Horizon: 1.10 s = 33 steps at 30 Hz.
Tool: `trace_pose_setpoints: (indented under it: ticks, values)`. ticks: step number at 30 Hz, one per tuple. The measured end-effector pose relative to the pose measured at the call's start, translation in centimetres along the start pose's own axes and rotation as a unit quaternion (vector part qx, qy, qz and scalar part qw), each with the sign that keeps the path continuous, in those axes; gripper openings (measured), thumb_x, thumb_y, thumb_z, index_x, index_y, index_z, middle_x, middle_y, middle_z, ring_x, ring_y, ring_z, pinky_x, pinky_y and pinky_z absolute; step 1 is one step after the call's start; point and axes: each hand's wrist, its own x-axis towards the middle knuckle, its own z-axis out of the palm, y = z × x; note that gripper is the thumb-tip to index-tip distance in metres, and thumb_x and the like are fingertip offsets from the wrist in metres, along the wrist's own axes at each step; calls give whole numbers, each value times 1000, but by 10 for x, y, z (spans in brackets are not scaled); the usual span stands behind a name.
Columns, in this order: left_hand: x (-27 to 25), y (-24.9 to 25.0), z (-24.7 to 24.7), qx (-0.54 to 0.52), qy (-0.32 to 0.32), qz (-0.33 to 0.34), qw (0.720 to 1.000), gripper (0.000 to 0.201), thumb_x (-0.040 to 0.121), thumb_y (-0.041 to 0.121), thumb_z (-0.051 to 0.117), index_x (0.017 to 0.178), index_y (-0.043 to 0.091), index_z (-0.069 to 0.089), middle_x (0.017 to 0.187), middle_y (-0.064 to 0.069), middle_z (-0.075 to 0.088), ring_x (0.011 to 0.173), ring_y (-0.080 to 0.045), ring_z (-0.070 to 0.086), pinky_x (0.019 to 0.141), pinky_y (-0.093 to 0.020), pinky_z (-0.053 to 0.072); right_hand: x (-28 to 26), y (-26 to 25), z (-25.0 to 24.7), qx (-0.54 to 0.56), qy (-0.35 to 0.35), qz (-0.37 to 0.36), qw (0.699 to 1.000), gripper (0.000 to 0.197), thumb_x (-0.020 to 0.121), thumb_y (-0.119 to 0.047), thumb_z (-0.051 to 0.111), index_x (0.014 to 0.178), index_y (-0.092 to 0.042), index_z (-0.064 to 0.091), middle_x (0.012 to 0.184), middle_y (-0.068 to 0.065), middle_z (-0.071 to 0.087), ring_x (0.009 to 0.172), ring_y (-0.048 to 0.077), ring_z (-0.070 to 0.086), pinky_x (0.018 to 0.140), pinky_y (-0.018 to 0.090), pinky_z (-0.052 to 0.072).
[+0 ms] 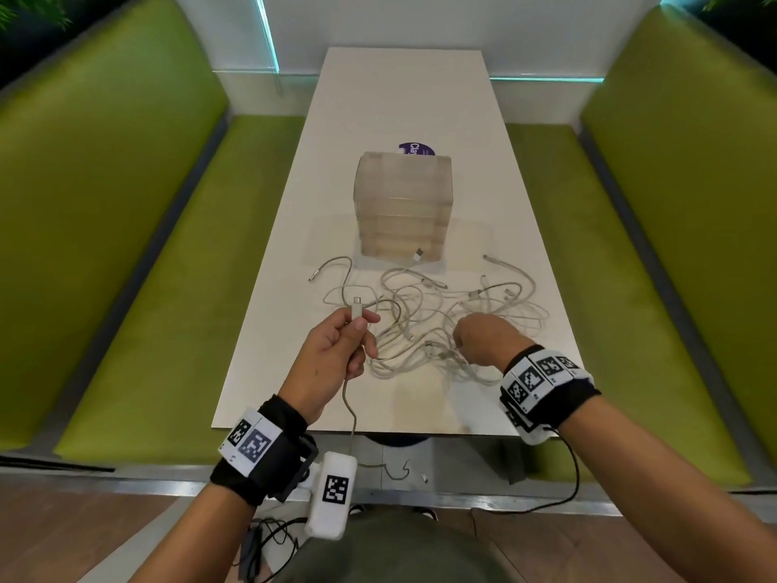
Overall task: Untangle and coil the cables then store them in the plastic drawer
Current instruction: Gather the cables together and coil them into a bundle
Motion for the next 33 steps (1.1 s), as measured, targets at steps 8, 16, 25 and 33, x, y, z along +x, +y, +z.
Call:
trace_pose_setpoints:
  ticks: [8, 16, 25, 33]
  values:
    - [5, -4, 9, 8, -5, -24, 1000, 19, 102, 15, 40, 95, 7, 56, 68, -2, 56, 49, -9, 35, 48, -18, 32, -7, 18, -25, 210, 17, -88, 974, 27, 98, -32, 50, 117, -22, 66, 110, -2, 67, 100, 21, 61, 76, 27, 42]
    - [28, -21, 32, 36, 3, -66, 997, 12, 102, 15, 41, 99, 3, 44, 73, -3, 67, 47, -7, 44, 48, -21, 37, -5, 16, -19, 273, 133, -11, 953, 33, 93, -40, 55, 81, -12, 68, 65, 0, 58, 60, 14, 51, 54, 27, 34]
    - [28, -20, 39, 26, -18, -54, 998, 11, 102, 13, 39, 95, 5, 42, 79, -9, 69, 50, -11, 52, 49, -22, 43, -2, 19, -16, 436, 183, 59, 879, 18, 95, -3, 39, 99, -15, 52, 92, 9, 65, 60, 23, 57, 57, 33, 55]
    - [29, -18, 37, -41, 12, -42, 998, 15, 102, 13, 40, 105, 3, 51, 104, -14, 70, 78, -18, 68, 71, -28, 56, -21, -3, -26, 544, 328, -56, 770, 6, 95, -17, 56, 101, -19, 55, 90, -6, 73, 88, 9, 66, 79, 27, 50]
